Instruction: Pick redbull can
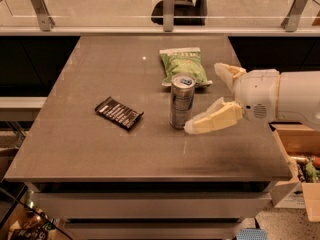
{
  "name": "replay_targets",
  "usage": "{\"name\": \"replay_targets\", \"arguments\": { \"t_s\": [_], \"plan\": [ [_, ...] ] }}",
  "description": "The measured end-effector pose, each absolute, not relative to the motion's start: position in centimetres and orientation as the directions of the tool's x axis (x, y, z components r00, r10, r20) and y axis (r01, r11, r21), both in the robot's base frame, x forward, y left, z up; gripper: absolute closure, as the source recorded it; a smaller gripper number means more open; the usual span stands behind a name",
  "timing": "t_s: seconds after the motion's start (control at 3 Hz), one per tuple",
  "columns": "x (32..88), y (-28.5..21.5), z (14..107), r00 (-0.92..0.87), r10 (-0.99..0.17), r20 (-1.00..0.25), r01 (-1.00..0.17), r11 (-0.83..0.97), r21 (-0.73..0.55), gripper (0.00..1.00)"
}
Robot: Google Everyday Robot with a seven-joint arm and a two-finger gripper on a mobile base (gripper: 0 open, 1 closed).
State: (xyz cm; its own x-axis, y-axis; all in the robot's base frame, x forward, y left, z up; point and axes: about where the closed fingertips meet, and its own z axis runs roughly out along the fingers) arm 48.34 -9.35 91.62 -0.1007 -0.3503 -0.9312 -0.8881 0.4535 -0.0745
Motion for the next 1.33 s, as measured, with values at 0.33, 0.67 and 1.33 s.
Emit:
{"name": "replay_targets", "arguments": {
  "t_s": [0.33,0.67,1.33],
  "plan": [
    [49.9,-8.6,90.8,-0.104,-0.31,-0.945,-0.883,0.465,-0.056,0.0],
    [51.0,-7.8,90.2,-0.1,-0.277,-0.956,-0.882,0.469,-0.044,0.0],
    [51.8,-5.5,89.8,-0.035,-0.204,-0.978,-0.91,0.41,-0.053,0.0]
  ]
}}
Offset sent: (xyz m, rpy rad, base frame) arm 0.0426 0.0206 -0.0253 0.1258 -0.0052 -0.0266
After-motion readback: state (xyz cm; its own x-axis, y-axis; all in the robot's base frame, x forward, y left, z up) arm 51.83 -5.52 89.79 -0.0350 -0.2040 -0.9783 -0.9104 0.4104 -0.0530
